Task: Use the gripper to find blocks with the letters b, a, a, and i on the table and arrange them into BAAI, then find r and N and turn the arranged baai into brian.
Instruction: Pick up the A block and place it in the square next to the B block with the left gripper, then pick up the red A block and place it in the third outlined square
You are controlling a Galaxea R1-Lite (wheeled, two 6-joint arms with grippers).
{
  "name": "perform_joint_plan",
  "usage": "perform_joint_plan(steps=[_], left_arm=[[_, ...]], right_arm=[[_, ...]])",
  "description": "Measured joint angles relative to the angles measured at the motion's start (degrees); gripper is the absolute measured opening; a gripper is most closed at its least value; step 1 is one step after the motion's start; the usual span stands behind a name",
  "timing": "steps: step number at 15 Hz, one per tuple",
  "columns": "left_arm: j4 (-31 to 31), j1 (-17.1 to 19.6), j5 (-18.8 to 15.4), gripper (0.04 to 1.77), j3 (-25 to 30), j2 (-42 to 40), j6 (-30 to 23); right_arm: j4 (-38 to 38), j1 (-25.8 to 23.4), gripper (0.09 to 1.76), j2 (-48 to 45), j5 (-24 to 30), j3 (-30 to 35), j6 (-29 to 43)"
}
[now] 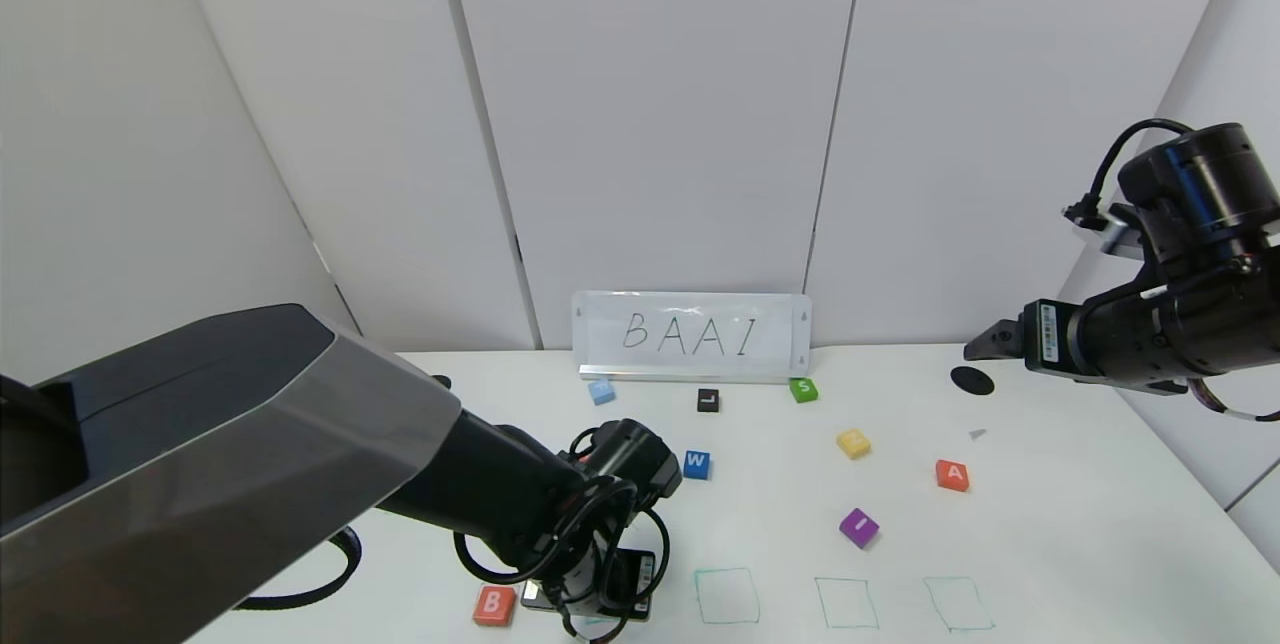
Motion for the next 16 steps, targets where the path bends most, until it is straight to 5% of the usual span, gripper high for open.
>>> perform_joint_plan(steps=[4,9,16], left_arm=[[0.0,0.1,0.0,0.51,0.0,0.0,-0.1],[0.0,0.1,0.0,1.07,0.2,0.0,-0.1],[0.0,0.1,0.0,1.44,0.2,-0.1,-0.2]], right_arm=[[0.0,0.0,1.71,0.0,0.0,0.0,0.0],[0.0,0.0,1.71,0.0,0.0,0.0,0.0],[0.0,0.0,1.71,0.0,0.0,-0.1,0.0]])
